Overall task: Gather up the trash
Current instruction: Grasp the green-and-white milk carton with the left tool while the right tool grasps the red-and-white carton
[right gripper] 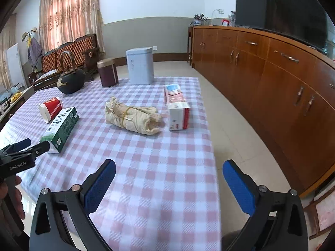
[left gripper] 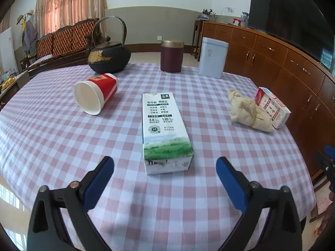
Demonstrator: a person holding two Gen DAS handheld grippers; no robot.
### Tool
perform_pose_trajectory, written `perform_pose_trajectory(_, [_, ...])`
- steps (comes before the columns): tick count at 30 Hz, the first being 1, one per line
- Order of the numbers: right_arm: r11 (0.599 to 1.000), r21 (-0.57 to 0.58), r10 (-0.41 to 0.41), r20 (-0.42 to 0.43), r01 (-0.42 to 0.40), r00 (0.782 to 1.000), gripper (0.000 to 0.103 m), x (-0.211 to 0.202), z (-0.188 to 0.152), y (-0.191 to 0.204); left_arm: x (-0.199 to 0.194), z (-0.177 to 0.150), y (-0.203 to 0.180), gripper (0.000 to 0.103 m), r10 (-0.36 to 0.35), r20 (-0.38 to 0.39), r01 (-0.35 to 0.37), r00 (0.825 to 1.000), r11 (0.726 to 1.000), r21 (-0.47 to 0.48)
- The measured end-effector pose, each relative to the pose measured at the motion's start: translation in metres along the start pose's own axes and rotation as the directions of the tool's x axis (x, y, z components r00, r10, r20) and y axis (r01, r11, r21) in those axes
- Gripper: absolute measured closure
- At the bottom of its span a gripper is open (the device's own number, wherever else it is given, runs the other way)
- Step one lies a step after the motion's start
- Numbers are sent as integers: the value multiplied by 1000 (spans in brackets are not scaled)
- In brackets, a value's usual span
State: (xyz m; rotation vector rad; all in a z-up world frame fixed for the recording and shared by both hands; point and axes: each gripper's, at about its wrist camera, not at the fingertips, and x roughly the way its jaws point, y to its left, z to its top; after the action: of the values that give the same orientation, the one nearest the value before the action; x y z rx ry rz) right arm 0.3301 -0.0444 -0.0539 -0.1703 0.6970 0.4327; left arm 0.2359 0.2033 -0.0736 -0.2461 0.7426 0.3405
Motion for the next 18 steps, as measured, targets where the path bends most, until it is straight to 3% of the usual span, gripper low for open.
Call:
perform_pose_trajectory(4, [999, -34, 37, -31, -39, 999, 0, 27, 11, 16, 15, 6, 1, 12, -10, -35, 10, 999, 1000, -9])
perform_pose_trajectory(8, [999, -41, 14, -36, -16, 999, 0, 44, 24, 15, 24, 13, 0, 15, -10, -45, 10, 999, 1000, 2])
perform_pose_trajectory(13, [1000, 13, -18, -62, 19, 998, 1, 70, 42, -6, 40, 22, 1, 35, -30, -78, 32, 996, 999, 18])
perform_pose_trajectory(15, [999, 27, -19, -72, 21, 997, 7, 80, 48, -13, 43, 24, 1, 37, -43, -80, 45, 996, 999, 20])
perform_pose_trajectory(18, [999, 31, -28, -79, 31, 996, 8, 90, 53, -17, 45, 27, 4, 39, -52, -75, 54, 996, 998, 29])
